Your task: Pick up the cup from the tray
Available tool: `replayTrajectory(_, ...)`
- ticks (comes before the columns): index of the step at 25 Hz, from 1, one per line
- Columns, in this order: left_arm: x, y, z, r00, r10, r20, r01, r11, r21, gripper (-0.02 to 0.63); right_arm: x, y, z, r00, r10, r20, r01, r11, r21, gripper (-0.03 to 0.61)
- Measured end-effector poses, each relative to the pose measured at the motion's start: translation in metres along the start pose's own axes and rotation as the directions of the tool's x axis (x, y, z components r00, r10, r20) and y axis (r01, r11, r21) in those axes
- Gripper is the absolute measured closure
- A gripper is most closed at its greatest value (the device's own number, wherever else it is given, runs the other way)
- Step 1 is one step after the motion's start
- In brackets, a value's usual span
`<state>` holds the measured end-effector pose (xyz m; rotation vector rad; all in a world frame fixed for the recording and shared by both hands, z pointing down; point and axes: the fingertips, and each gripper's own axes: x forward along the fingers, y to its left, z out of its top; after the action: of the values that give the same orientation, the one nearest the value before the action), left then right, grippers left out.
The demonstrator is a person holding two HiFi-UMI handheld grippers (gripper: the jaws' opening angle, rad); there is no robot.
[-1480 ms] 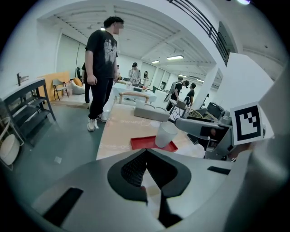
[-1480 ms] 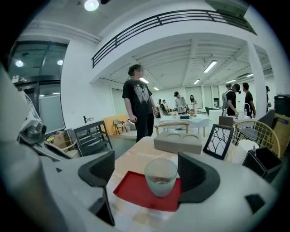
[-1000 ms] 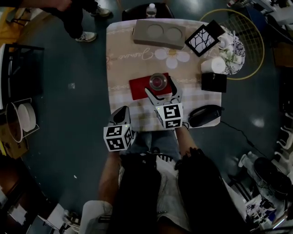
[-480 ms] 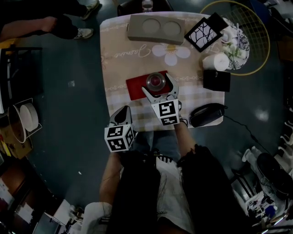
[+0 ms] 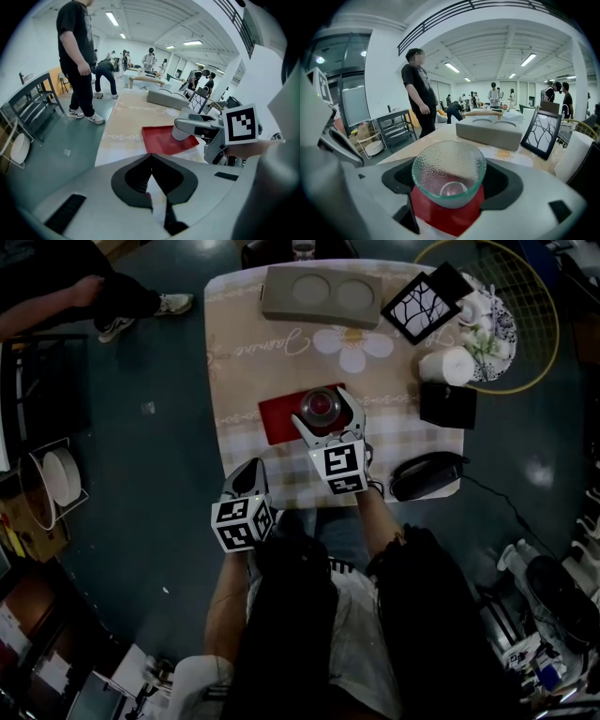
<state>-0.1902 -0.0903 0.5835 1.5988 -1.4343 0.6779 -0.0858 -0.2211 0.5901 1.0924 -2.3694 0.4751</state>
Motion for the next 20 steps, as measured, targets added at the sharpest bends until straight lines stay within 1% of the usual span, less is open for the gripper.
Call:
replayTrajectory(1,0.001,0.001,-0.001,1.0,0.0,-0.001,0.0,1.0,-0.017,0.607,0.0,0.0,0.0,1.0,-0.001,0.002,0.001,1.0,-0.001,0.172)
replayTrajectory(4,0.0,0.005,-0.001,1.0,0.0,0.004,0.001,0.993,-0.114,0.607,-0.001,-0.001,0.0,1.0,0.0,0.006,0.0,1.0,-0.003,0.173)
replayTrajectory(5,0.0,0.006,0.0,1.0,0.002,0.008,-0.001,0.991,-0.136,0.607,-0.001,-0.001,0.0,1.0,0.001,0.009,-0.001,1.0,-0.003,0.175)
replayTrajectory(7,-0.002,0.009,0.0,1.0,0.01,0.01,-0.008,0.99,-0.14,0.607,-0.002,0.0,0.002,1.0,0.005,0.015,-0.005,1.0,-0.003,0.175)
replayTrajectory(11,-0.002,0.011,0.001,1.0,0.023,0.015,-0.021,0.994,-0.11,0.608,-0.006,0.004,0.006,0.999,0.032,0.023,-0.032,0.999,-0.012,0.175)
replayTrajectory(15,-0.003,0.005,0.003,1.0,0.009,0.026,-0.006,0.994,-0.11,0.607,-0.015,0.002,0.011,0.999,0.026,0.03,-0.025,1.0,-0.011,0.175)
replayTrajectory(17,-0.003,0.0,0.005,0.999,-0.007,0.033,0.011,0.992,-0.126,0.607,-0.02,0.0,0.013,0.999,0.018,0.032,-0.018,1.0,-0.015,0.175)
replayTrajectory(20,-0.005,-0.004,0.011,0.998,-0.032,0.062,0.042,0.984,-0.174,0.607,-0.027,-0.003,0.014,1.0,0.009,0.029,-0.009,1.0,-0.008,0.175)
